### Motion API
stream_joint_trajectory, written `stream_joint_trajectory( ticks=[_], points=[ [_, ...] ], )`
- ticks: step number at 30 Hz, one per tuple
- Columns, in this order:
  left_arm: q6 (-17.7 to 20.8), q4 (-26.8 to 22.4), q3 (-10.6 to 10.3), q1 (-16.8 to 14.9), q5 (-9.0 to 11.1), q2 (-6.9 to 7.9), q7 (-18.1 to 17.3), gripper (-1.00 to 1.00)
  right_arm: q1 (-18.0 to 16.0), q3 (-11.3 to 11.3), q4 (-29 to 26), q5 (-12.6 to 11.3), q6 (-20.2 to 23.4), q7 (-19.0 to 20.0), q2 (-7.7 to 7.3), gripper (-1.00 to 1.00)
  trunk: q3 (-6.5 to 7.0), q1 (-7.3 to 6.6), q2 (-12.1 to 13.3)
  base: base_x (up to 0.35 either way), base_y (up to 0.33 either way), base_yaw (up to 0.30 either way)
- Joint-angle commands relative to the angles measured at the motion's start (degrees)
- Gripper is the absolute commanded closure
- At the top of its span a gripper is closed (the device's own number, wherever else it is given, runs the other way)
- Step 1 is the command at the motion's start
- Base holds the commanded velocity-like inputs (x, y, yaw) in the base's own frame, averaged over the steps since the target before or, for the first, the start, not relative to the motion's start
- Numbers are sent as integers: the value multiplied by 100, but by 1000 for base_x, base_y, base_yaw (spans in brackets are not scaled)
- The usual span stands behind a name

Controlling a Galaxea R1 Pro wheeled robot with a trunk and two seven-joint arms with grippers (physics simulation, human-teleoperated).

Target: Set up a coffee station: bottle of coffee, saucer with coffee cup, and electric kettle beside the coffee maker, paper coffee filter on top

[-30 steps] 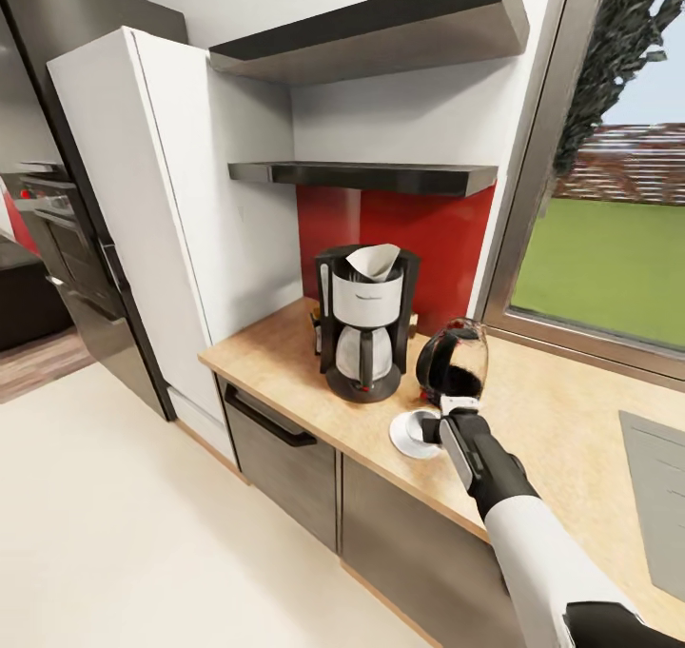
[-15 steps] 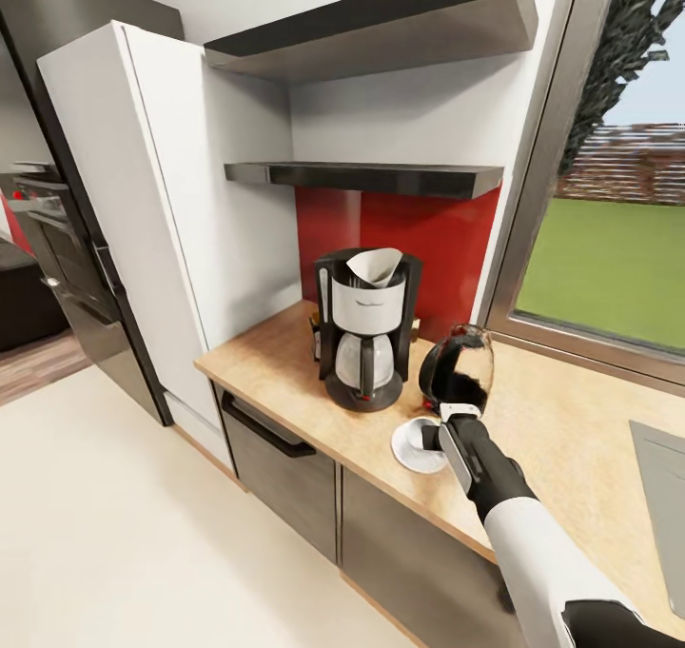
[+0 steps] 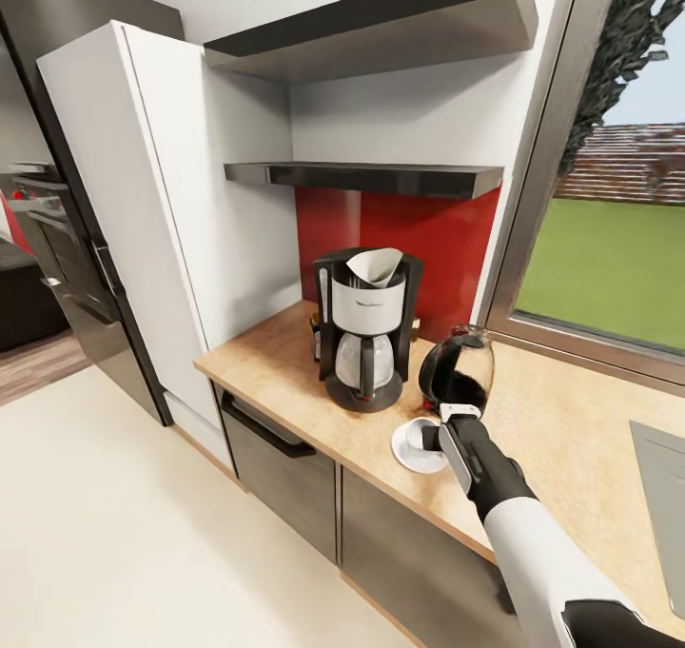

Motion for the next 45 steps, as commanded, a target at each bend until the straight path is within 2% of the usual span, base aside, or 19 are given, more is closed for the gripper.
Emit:
stream_joint_trajectory(
  ticks=[1,2,20,23,28,45],
  points=[
    [-24,8,46,-6,-60,1,8,-100,-5,-14,-6,-29,19,-30,4,100,-13,3,-13,0,0,0],
    [-24,8,46,-6,-60,1,8,-100,-5,-14,-7,-30,19,-30,2,-100,-13,3,-13,0,0,0],
    [-32,8,66,-6,-52,13,8,-100,-5,-8,-71,-38,19,-36,14,-100,-13,3,-13,0,0,0],
    [-33,8,79,-6,-46,18,8,-100,-5,-5,-369,-46,19,-39,22,-100,-13,3,-13,0,0,0],
    [-33,8,81,-6,-43,18,8,-100,-5,-5,-554,-41,26,-39,22,-100,-13,3,-13,0,0,0],
    [-41,8,70,-6,-36,19,8,-100,-5,-5,-587,-37,28,-39,17,-100,-13,3,-13,0,0,0]
  ],
)
